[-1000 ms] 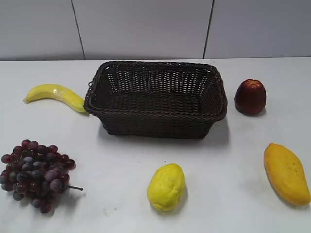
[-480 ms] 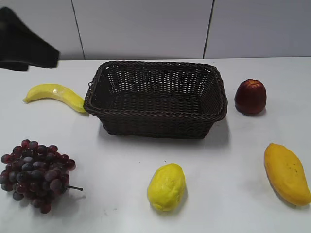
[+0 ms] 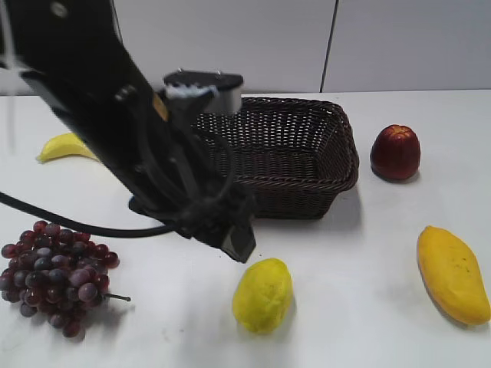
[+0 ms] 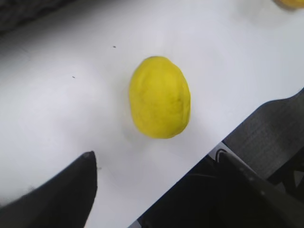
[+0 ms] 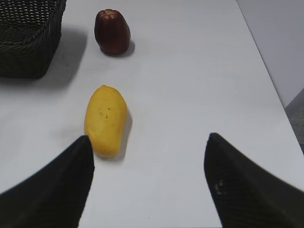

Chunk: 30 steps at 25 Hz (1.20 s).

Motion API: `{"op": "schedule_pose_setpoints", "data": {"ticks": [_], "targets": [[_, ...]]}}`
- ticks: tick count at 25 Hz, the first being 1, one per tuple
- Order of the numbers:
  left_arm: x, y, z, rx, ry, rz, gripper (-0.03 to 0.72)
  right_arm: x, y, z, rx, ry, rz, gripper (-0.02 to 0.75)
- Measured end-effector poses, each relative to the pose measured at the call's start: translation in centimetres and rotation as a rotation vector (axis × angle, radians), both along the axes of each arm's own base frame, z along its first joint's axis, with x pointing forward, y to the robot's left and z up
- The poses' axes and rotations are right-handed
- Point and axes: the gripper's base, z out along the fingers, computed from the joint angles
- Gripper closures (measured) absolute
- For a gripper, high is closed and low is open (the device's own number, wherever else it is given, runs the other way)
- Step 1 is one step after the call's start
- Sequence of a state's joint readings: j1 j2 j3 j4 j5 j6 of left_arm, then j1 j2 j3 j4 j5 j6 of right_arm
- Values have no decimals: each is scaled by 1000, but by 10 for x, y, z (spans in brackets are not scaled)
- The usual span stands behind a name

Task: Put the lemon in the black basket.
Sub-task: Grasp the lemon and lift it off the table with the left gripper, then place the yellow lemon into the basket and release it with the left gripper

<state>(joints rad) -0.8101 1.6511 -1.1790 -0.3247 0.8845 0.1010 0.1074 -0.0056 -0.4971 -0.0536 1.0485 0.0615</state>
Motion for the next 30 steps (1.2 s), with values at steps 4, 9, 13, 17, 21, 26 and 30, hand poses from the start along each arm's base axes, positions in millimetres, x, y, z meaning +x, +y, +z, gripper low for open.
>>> {"op": "schedule_pose_setpoints", "data": {"ticks": [4, 9, 13, 17, 21, 26, 30], "targets": [[12, -19, -37, 71, 89, 11, 51, 0, 0, 0, 0, 0, 0, 148], [23, -35, -67, 84, 161, 40, 26, 0, 0, 0, 0, 0, 0, 148], [28, -44, -85, 79, 199, 69, 25, 0, 0, 0, 0, 0, 0, 148], [33, -49, -99, 81, 201, 86, 25, 0, 0, 0, 0, 0, 0, 148], [36, -50, -112, 92, 203, 96, 27, 0, 0, 0, 0, 0, 0, 148], [35, -51, -118, 118, 231, 86, 101, 0, 0, 0, 0, 0, 0, 148], [37, -54, -99, 159, 256, 20, 121, 0, 0, 0, 0, 0, 0, 148]]}}
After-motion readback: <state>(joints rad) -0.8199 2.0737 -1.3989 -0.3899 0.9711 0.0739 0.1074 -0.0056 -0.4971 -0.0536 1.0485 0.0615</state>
